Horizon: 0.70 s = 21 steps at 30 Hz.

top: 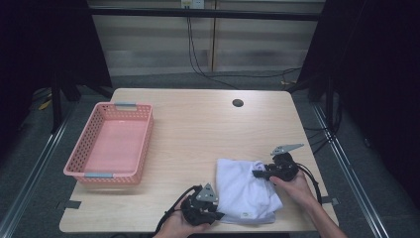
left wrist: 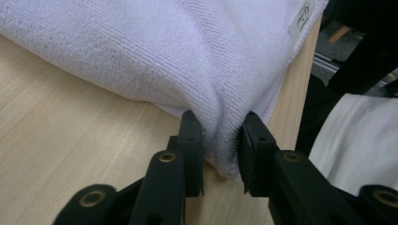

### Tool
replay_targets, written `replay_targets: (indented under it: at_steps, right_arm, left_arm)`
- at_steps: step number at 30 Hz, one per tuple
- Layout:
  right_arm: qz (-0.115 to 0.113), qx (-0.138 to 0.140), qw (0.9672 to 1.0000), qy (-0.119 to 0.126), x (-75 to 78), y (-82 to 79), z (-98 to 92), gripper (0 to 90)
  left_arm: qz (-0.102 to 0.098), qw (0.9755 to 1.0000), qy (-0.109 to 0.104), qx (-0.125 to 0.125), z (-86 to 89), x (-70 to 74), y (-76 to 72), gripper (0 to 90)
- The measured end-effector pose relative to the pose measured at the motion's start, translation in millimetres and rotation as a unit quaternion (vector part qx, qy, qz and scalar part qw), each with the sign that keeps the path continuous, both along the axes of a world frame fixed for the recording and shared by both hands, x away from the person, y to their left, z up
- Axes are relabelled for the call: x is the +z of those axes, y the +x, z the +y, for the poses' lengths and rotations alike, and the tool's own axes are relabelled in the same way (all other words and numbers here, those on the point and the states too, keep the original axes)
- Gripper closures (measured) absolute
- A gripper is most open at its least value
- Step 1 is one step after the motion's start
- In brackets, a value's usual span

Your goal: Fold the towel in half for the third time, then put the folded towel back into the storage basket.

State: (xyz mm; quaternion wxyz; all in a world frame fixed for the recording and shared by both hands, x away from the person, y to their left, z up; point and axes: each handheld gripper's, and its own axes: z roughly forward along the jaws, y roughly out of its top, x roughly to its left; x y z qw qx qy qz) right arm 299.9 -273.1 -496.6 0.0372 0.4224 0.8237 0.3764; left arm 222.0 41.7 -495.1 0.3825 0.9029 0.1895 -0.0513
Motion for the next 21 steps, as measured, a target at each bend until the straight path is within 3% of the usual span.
replay_targets:
  at_steps: [2,5,12,21]
  right_arm:
    - [0.002,-0.003,1.0000,-0.002,1.3,-0.7,0.8,70.2]
    - [0.014,-0.008,0.9998,0.013,1.9,1.8,-1.9,73.4]
    - [0.015,-0.016,0.9992,0.032,12.4,9.9,-1.8,74.8]
    - [0.001,-0.013,0.9984,0.055,26.7,23.3,1.0,75.1]
  left_arm:
    - [0.012,0.9999,-0.005,-0.001,1.5,0.3,3.1,75.5]
    - [0.013,0.9997,-0.019,-0.004,2.2,3.5,4.8,76.7]
    - [0.030,0.9984,-0.048,0.005,10.3,13.1,11.4,77.1]
    - [0.022,0.9967,-0.076,0.016,21.3,31.7,23.3,77.1]
